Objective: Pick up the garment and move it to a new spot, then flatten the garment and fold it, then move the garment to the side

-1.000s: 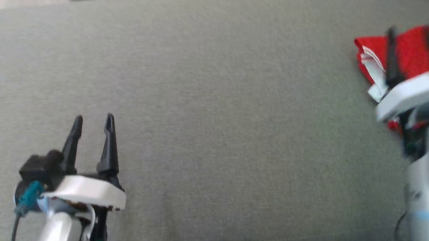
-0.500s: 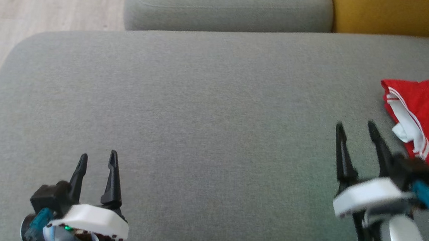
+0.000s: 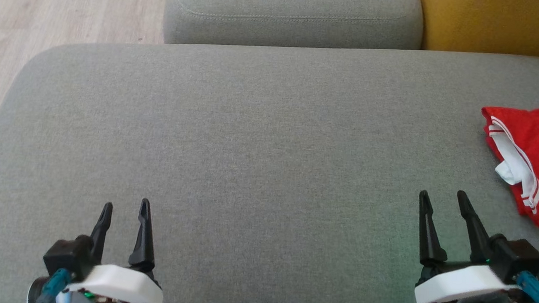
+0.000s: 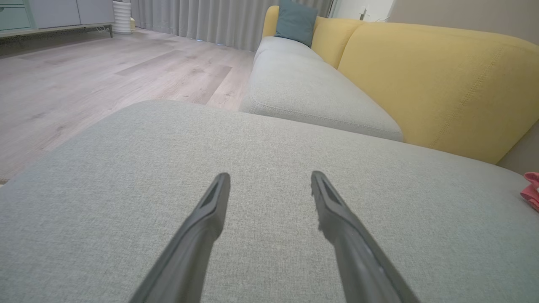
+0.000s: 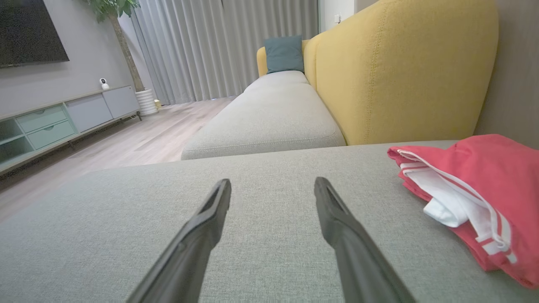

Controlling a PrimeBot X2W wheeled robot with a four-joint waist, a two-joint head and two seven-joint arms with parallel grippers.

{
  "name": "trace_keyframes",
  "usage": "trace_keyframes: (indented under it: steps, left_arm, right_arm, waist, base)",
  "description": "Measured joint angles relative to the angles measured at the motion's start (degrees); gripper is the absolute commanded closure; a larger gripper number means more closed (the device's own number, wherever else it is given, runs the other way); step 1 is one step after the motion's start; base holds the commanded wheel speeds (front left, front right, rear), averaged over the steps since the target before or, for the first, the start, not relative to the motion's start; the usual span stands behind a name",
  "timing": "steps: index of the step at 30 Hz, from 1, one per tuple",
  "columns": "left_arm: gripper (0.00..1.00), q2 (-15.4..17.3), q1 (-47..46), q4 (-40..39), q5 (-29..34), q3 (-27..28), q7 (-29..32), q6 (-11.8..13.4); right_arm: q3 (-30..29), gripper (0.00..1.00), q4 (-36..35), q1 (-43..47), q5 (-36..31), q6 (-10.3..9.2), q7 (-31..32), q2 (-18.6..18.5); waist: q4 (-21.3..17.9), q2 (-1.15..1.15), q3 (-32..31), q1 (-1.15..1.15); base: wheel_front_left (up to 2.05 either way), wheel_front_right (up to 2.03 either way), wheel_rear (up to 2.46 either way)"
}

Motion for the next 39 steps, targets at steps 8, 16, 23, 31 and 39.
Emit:
trace_keyframes:
  steps: [8,16,23,31,39]
  left_arm:
    - [0.0,0.0,-0.01,0.35,0.49,-0.23,0.0,0.0]
    - [1.0,-0.01,0.46,3.0,0.42,-0.66,0.2,-0.45]
    - [1.0,0.0,3.38,6.82,-1.69,-0.56,0.68,-0.54]
    - [1.0,0.04,3.08,6.72,-6.72,-0.04,1.69,-1.54]
    - [1.0,0.08,2.63,6.73,-11.16,0.27,2.7,-2.37]
  right_arm:
    - [0.19,0.0,1.14,-0.1,-0.01,0.0,-0.66,0.0]
    - [0.53,1.0,4.14,0.4,-0.01,0.0,-0.6,0.05]
    - [0.65,1.0,8.18,3.7,2.05,0.0,-0.11,0.1]
    - [0.48,1.0,8.0,3.47,7.57,0.0,0.47,0.1]
    - [-0.01,1.0,7.88,3.04,12.38,0.0,1.37,0.1]
  waist:
    - [0.03,0.0,0.11,0.0]
    - [0.22,0.0,0.16,0.0]
    - [0.25,0.0,0.17,0.0]
    - [0.32,0.0,0.17,0.0]
    - [0.37,0.0,0.18,0.0]
  base:
    - [0.0,0.0,0.0]
    - [0.0,0.0,0.0]
    - [0.0,0.0,0.0]
    - [0.0,0.0,0.0]
    - [0.0,0.0,0.0]
